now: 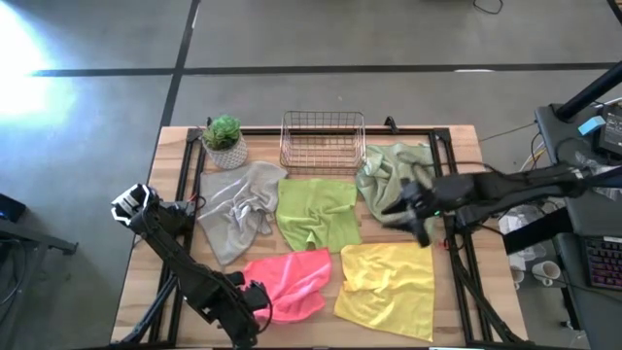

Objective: Fold microfiber towels
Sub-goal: Fold the pink towel

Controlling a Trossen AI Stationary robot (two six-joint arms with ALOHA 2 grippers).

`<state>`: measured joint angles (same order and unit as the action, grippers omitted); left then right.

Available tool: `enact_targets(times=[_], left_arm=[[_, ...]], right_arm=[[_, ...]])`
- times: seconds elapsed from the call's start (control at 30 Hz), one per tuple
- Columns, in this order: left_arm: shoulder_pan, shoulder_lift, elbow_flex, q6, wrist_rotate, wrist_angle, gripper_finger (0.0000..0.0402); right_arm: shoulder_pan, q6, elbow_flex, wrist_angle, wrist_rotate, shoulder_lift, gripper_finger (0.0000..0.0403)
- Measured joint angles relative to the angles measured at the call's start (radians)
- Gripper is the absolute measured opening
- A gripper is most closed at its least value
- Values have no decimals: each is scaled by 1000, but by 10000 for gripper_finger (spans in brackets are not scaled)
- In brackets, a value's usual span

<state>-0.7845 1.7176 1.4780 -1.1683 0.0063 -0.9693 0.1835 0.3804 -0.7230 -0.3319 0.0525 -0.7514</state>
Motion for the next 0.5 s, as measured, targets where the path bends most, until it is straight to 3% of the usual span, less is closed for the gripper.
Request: enact_targets(times=[0.5], left_arm=[[0,0,-2,2,0,-2,0]], right_arm=[[163,-39,-72,54,-3,-335,178]])
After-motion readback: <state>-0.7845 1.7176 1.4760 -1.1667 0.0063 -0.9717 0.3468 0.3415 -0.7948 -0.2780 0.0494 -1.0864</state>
